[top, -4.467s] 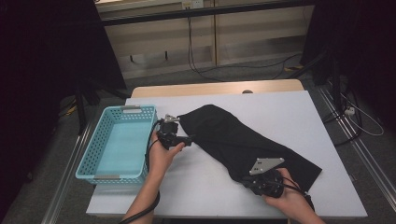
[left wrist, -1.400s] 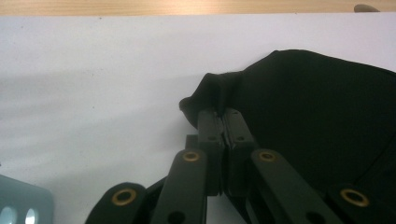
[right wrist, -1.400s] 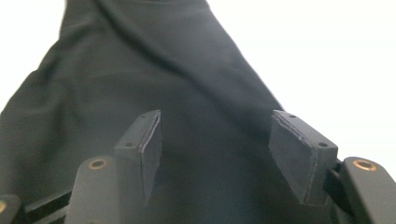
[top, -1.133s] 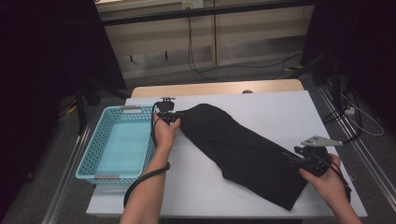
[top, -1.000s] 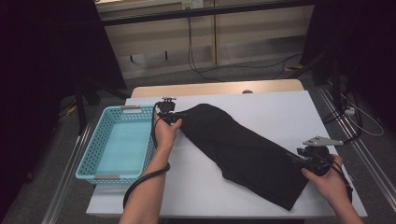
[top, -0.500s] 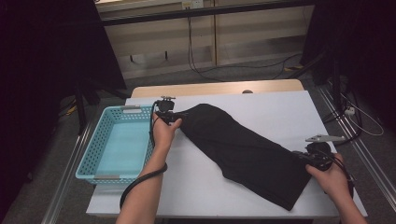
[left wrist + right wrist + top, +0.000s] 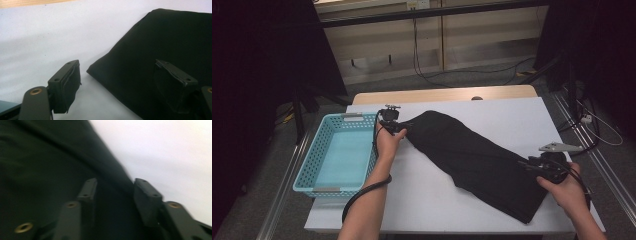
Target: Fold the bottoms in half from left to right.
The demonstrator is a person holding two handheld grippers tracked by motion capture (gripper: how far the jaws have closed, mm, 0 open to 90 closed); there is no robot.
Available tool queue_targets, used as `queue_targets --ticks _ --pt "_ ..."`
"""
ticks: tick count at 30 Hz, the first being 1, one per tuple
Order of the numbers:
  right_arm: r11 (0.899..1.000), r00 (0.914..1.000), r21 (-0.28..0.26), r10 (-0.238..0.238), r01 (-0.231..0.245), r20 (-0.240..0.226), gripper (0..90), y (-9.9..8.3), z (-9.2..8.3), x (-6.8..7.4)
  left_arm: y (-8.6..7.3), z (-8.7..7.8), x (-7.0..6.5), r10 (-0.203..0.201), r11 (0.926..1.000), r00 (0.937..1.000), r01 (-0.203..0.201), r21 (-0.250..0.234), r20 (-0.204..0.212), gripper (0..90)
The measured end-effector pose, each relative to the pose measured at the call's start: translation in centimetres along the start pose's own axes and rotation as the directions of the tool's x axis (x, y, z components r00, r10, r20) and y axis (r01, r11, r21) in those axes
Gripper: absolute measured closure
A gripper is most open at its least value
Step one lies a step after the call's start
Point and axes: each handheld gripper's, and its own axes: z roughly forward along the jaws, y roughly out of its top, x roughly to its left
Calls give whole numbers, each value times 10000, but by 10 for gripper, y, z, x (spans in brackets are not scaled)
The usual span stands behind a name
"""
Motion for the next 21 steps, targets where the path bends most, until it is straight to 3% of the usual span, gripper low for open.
queue_targets --ticks 4,11,17,19,21 --pt "9982 9955 -36 -607 606 -726 446 6 7 30 2 -7 -1 57 10000 10000 -58 61 73 199" --pt "9911 9733 86 -1285 1326 -1903 386 10 22 78 0 -16 -2 65 9999 9999 -67 154 118 183" --pt "9713 9339 172 -2234 2374 -2793 521 8 31 117 -1 -20 -5 81 9999 9996 -84 114 276 176" --pt "9629 9194 166 -2519 2693 -3020 509 5 33 125 -1 -21 -6 74 9999 9993 -79 132 356 174" --pt "9544 9128 220 -2780 2979 -2991 505 2 35 130 -2 -22 -7 158 9998 9993 -163 133 353 173"
